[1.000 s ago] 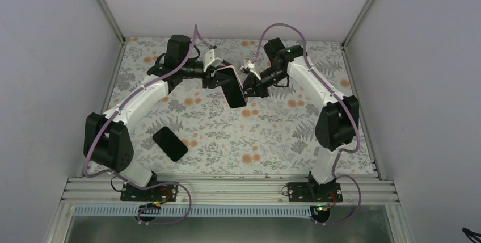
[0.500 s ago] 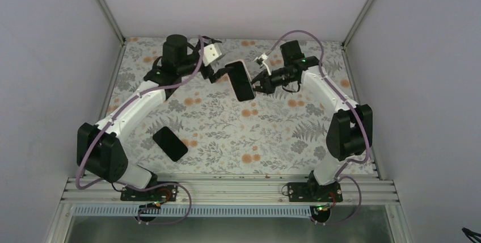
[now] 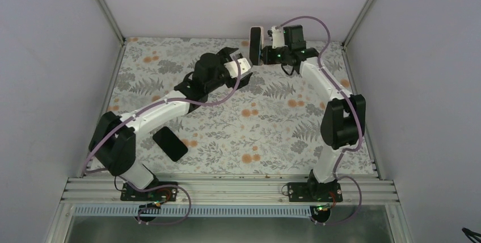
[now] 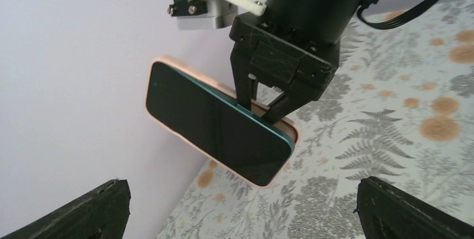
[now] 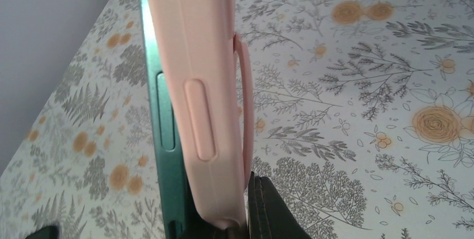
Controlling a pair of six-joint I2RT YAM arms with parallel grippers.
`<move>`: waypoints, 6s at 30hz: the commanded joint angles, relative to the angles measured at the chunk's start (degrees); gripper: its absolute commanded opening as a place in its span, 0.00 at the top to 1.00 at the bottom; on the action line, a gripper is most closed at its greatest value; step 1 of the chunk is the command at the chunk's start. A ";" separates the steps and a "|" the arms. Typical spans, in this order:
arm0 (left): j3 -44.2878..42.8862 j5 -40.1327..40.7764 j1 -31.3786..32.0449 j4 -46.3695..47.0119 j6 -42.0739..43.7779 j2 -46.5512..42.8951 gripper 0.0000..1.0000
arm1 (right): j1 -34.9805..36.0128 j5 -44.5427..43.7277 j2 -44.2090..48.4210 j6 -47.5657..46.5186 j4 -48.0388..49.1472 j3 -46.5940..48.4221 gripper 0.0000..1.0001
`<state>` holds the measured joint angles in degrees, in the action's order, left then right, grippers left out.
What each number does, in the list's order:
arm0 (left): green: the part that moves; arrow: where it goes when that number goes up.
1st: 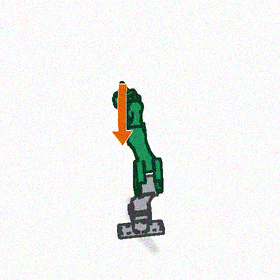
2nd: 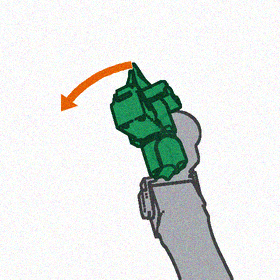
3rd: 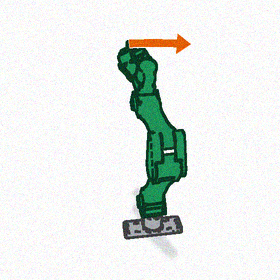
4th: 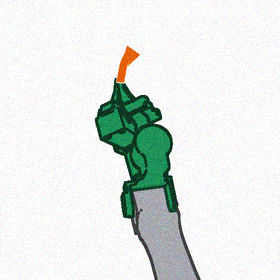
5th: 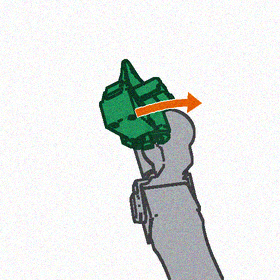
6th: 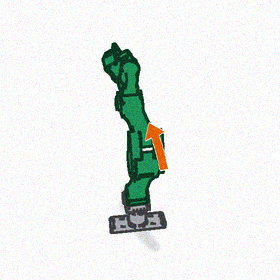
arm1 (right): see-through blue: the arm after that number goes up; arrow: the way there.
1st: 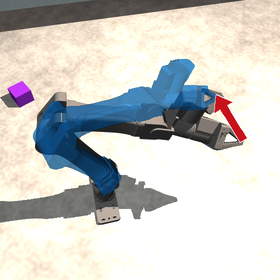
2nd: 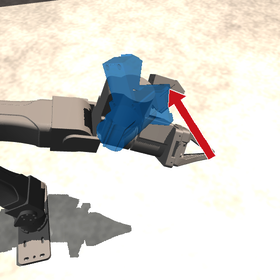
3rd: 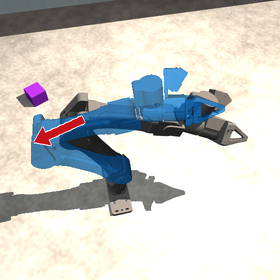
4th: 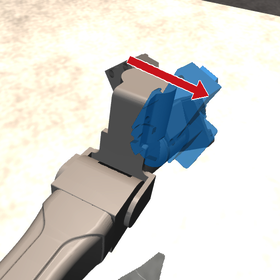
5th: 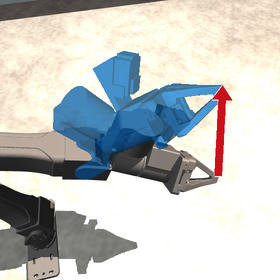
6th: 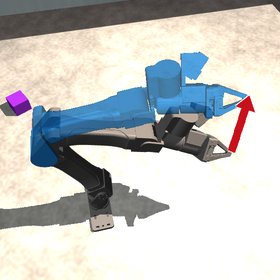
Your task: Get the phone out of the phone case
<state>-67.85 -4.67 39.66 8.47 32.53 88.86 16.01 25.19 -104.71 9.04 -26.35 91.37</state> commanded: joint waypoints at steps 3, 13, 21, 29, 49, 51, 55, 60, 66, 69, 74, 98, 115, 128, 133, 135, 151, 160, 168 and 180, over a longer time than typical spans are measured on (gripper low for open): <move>0.25 9.74 1.53 11.79 -1.67 6.43 0.00 | 0.11 -3.20 -2.04 6.21 4.80 6.04 0.97; -3.45 16.13 3.54 20.17 -2.99 14.21 0.00 | 0.64 -3.04 -1.95 7.67 6.51 7.86 0.97; -2.13 23.11 4.54 29.20 -0.68 15.95 0.00 | 0.68 -2.35 -1.89 8.44 8.59 5.45 0.97; -3.01 22.60 4.72 29.64 -0.47 18.06 0.00 | 1.11 -1.45 -0.98 9.27 8.95 5.31 0.97; -5.99 30.87 4.64 36.72 3.52 23.51 0.00 | 3.06 -0.29 1.27 8.90 9.00 3.81 0.97; -5.69 31.83 4.43 37.84 3.72 23.55 0.00 | 3.06 -0.42 1.72 8.81 9.12 3.20 0.97; -4.13 29.91 4.24 38.13 3.31 22.16 0.00 | 3.06 -1.20 2.22 8.31 9.30 2.51 0.97; -0.82 23.80 4.55 35.71 1.09 18.84 0.00 | 3.06 -1.80 1.74 8.10 9.76 2.73 0.97; 1.20 24.76 4.46 35.90 0.43 16.66 0.00 | 3.07 -1.91 1.42 8.05 9.70 3.24 0.97; 0.84 25.50 4.29 37.04 1.50 16.82 0.00 | 3.06 -1.41 1.39 8.14 9.75 3.24 0.97; -0.20 26.38 4.08 37.08 2.23 17.93 0.00 | 3.06 -1.68 1.92 8.02 9.65 2.87 0.97; -4.82 38.40 2.70 53.96 13.48 26.15 0.16 | 5.19 1.71 4.10 8.98 10.92 -2.20 0.97; -9.06 36.49 4.55 62.53 18.07 33.49 0.73 | 10.65 3.17 3.79 9.26 11.50 -4.10 0.97; -8.52 38.95 4.55 64.74 22.79 33.19 0.97 | 8.42 -10.06 5.28 -1.53 10.67 -7.97 0.97; -2.04 39.00 4.68 60.16 22.74 26.17 0.98 | 6.41 -21.14 7.05 -11.79 15.09 -14.68 0.97; 1.31 38.47 5.01 57.82 22.51 22.59 0.98 | 6.26 -27.87 7.14 -16.91 17.20 -16.44 0.97; 20.28 43.64 9.58 32.15 27.49 2.28 0.98 | -5.80 -21.44 6.54 -18.34 -1.32 -11.10 0.97; 25.02 54.99 20.75 13.59 26.94 5.21 0.98 | -9.23 16.84 -2.15 -31.22 -39.79 -7.86 0.96; 30.95 54.04 27.71 9.58 23.16 9.35 0.97 | -10.57 6.32 6.99 -35.95 -36.59 -23.91 0.96; 28.46 44.33 33.81 -3.91 17.70 12.55 0.45 | -13.51 -5.39 6.69 -42.98 -34.17 -33.52 0.80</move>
<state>-39.88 48.05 70.22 15.64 52.93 101.34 3.90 24.53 -98.04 -29.87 -61.12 59.29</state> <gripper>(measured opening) 0.232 0.086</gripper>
